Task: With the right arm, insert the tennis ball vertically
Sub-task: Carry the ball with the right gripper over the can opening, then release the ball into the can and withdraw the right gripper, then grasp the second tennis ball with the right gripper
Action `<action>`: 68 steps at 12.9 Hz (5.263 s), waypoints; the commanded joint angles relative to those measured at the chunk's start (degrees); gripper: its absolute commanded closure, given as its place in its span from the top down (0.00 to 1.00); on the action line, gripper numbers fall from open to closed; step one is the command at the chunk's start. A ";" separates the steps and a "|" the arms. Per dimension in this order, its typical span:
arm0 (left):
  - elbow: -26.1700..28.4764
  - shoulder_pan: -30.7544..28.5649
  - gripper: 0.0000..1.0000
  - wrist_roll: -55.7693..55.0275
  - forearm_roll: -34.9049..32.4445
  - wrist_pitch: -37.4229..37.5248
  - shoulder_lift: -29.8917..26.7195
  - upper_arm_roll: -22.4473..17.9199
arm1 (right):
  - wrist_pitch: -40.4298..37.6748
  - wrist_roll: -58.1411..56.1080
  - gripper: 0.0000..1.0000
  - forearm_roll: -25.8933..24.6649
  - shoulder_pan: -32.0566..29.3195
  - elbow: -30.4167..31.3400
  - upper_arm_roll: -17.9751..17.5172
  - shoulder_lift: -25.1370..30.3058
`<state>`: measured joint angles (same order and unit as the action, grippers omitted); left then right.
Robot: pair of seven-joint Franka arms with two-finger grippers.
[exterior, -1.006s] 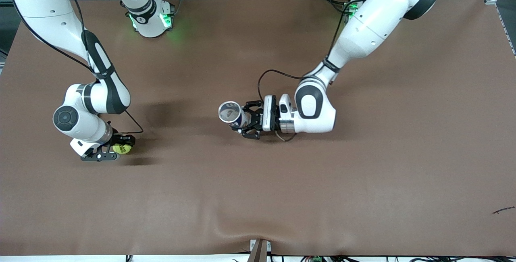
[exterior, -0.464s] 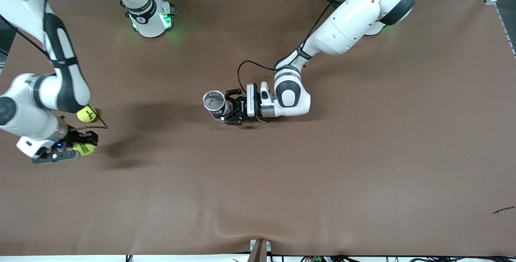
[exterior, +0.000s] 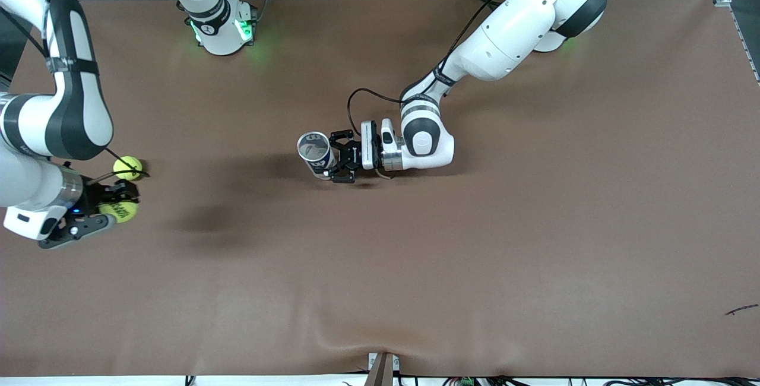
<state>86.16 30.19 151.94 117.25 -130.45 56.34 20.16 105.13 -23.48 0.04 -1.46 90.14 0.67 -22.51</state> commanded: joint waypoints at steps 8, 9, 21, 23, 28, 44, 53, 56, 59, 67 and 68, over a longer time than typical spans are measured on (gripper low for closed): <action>-1.17 0.48 0.74 2.92 0.70 -0.06 0.79 -0.30 | -9.95 44.70 0.23 13.14 16.55 -1.02 0.21 5.55; -1.08 0.48 0.74 3.01 0.62 -0.06 0.79 -0.30 | -9.68 49.89 0.23 14.01 18.40 -1.11 0.21 5.37; -1.08 0.74 0.75 4.50 0.53 -0.15 0.61 -0.39 | -4.93 81.67 0.23 17.80 33.36 0.21 0.39 -0.16; -1.08 0.74 0.75 4.50 0.61 -0.33 0.61 -0.30 | -5.11 81.67 0.27 17.80 32.92 1.25 0.39 -0.17; -1.08 0.74 0.75 4.50 0.61 -0.33 0.70 -0.39 | -5.02 83.42 1.00 17.80 33.45 3.11 0.47 -0.17; -1.08 0.74 0.75 4.50 0.61 -0.42 0.79 -0.30 | -3.03 49.08 1.00 -5.99 -1.33 12.56 0.91 0.62; -0.90 0.74 0.75 4.50 0.61 -0.42 0.79 -0.39 | 15.09 26.83 1.00 -7.34 -18.23 26.48 0.83 -2.53; -0.90 0.74 0.75 4.50 0.61 -0.50 0.79 -0.39 | 20.28 26.47 1.00 -7.34 -20.07 27.90 0.74 -4.90; -0.82 0.74 0.75 4.50 0.53 -0.50 0.87 -0.47 | 21.26 26.56 1.00 -7.34 -20.25 27.63 0.74 -5.26; -0.81 1.53 0.75 4.41 0.88 -0.59 0.87 -1.26 | 18.81 27.35 0.42 -6.63 -19.29 24.47 0.21 -3.52; -0.90 1.54 0.75 4.41 0.96 -0.68 0.87 -1.18 | 14.53 27.44 0.40 -6.55 -17.98 22.29 -0.22 -2.37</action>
<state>85.91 30.62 154.91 117.24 -130.50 56.47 19.89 125.06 3.58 -6.07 -20.10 114.63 1.94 -28.13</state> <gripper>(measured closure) 0.247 0.441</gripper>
